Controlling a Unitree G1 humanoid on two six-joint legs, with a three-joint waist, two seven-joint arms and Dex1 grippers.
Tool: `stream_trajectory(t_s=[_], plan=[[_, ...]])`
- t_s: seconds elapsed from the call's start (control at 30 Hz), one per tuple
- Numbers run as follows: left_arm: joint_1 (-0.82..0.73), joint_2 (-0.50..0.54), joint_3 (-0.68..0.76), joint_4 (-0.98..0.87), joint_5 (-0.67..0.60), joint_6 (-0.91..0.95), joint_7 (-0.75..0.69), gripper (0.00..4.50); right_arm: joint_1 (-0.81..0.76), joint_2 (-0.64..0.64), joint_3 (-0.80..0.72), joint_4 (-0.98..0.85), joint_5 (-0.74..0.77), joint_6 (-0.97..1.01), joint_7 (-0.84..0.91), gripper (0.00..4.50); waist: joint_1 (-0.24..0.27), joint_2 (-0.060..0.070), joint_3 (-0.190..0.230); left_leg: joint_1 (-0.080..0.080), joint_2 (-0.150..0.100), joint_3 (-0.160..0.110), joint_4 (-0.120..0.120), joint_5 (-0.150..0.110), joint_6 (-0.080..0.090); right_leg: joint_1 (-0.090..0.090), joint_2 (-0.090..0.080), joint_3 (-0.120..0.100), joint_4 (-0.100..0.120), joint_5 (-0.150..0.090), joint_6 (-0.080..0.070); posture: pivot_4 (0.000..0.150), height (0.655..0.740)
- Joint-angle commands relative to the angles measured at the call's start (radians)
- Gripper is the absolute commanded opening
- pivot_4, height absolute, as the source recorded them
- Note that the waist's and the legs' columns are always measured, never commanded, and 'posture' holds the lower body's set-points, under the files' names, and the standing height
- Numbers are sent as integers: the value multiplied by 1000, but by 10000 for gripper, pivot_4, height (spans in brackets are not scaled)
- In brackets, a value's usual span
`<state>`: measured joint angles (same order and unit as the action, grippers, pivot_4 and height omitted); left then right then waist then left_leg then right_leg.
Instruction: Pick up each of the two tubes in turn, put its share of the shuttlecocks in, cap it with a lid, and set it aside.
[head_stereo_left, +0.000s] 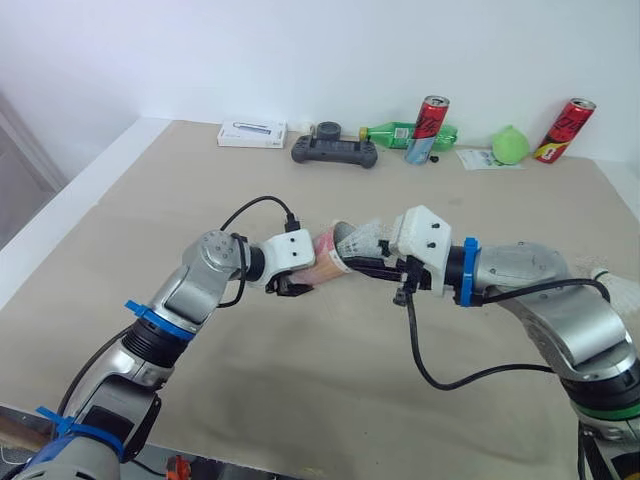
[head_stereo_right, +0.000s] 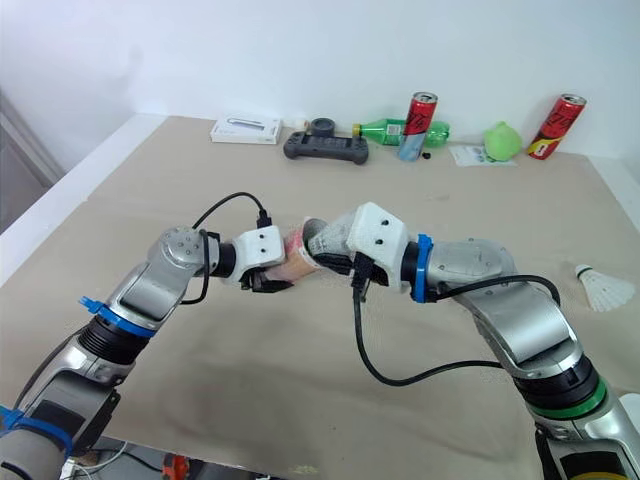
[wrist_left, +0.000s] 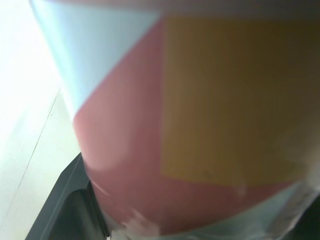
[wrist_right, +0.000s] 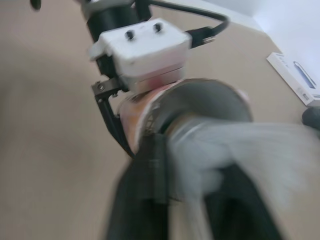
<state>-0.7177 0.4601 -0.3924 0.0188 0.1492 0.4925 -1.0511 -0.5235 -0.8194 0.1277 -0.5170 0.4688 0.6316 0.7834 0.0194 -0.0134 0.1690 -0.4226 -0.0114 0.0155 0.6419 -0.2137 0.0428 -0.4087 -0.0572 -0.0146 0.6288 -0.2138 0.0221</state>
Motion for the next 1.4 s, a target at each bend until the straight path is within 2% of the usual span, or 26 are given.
stream_trajectory(t_s=[0.03, 0.07, 0.1, 0.17, 0.23, 0.37, 0.5, 0.63, 0.8, 1.0, 1.4], plan=[[19, -7, -35, 12, -5, 17, -4, 29799, 16, 14, -124, -58, 90, 53, -20, 27543, 0, 0, 0, 0, 0, 0, 0, 0, 0, 0, 0, 0, 0, 0, 0, 1500, 7400], [18, -8, -35, 14, -6, 17, -4, 29799, 27, 24, -157, -64, 117, 72, -37, 31017, 0, 0, 0, 0, 0, 0, 0, 0, 0, 0, 0, 0, 0, 0, 0, 1500, 7400], [18, -8, -35, 13, -6, 18, -3, 29799, 43, 34, -209, -72, 158, 104, -60, 37285, 0, 0, 0, 0, 0, -1, 0, 0, 0, 1, 0, 0, 0, 0, 0, 1500, 7400], [17, -9, -32, 12, -8, 20, -1, 29799, 87, 49, -355, -75, 247, 170, -117, 43585, 3, 0, 0, 0, 0, -2, 0, 0, 0, 1, 0, 0, 0, 0, 0, 1500, 7400], [18, -7, -29, 11, -10, 22, 0, 29799, 151, 47, -499, -52, 274, 200, -163, 44467, 7, 0, 0, 0, 0, -2, 0, 0, 0, 1, -1, 0, 0, 0, 0, 1500, 7400], [27, -4, -32, 20, -11, 14, 4, 29799, 303, 26, -720, 138, 63, 67, -289, 44467, 12, -1, 0, 0, 0, -1, 0, 0, 0, 1, 0, 1, 0, 0, 0, 1500, 7400], [19, -8, -35, 33, -14, 5, 1, 29799, 412, 28, -853, 337, -93, -64, -399, 44467, 10, 2, -2, 3, 0, 3, -1, 0, 0, 1, 1, 2, 1, 0, 0, 1500, 7400], [13, -4, -35, 46, -13, -7, 0, 29799, 495, 66, -925, 381, -123, -93, -444, 44467, 10, 5, -4, 3, 1, 5, -1, 0, 0, 0, 3, 3, 1, 0, 0, 1500, 7400], [18, -5, -39, 48, -13, -14, -1, 29799, 538, 106, -929, 380, -139, -52, -499, 44467, -1, 6, -4, 7, 1, 9, -1, 1, 2, 2, 3, 7, 2, 2, 1, 1500, 7400], [16, -10, -42, 51, -10, -17, -2, 29799, 493, 124, -850, 476, -157, -34, -528, 44467, -7, 8, -5, 8, 0, 11, -1, 1, 2, 3, 1, 8, 2, 2, 2, 1500, 7400], [27, 5, -35, 26, -9, -5, -3, 29799, 247, 96, -699, 938, -222, -263, -498, 44467, -10, 9, -6, 8, -2, 11, -1, 1, 3, 3, 1, 9, 2, 3, 3, 1500, 7400]])
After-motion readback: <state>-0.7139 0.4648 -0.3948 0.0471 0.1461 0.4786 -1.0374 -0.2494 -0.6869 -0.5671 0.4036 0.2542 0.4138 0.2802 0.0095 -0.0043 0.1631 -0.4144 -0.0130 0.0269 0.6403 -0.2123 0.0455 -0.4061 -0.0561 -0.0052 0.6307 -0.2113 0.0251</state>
